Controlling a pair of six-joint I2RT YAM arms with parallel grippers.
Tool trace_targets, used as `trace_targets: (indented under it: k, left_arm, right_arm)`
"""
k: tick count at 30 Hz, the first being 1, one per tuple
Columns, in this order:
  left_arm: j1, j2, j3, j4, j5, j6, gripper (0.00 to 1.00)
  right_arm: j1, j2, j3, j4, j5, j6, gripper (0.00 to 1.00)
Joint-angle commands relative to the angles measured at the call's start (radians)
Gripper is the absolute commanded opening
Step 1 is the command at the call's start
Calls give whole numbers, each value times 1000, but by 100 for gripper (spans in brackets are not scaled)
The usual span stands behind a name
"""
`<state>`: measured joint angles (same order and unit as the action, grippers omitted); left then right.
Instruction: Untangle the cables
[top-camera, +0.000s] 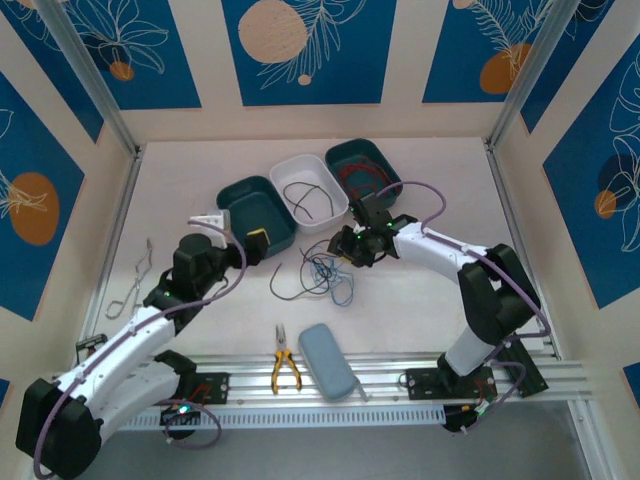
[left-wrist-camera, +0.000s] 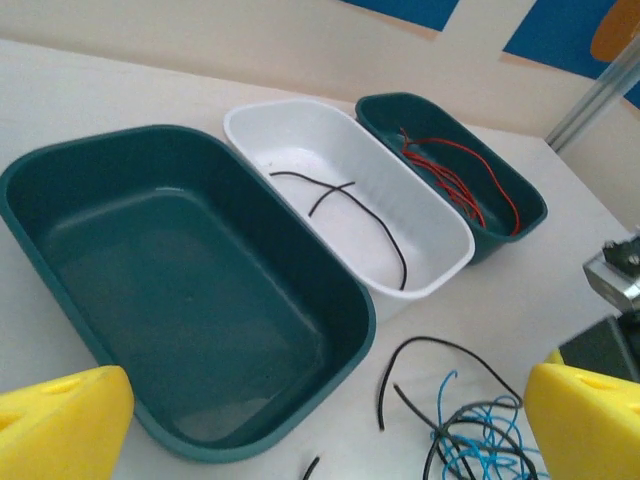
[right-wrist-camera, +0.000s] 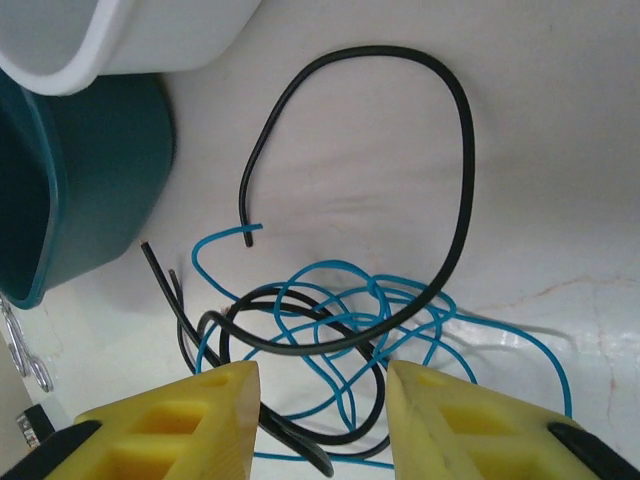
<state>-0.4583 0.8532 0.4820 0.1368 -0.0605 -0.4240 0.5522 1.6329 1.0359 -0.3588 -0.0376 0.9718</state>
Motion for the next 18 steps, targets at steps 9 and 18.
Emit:
trace_targets:
  k: [9,18]
  left_arm:
    - [0,-118,-87,-22,55,-12,100]
    - [0,-107,-90,-23,44,-11,100]
  right_arm:
    - [-71,76,37,29,-56,30,38]
    - [-110,127,-17,142,-147,78,40]
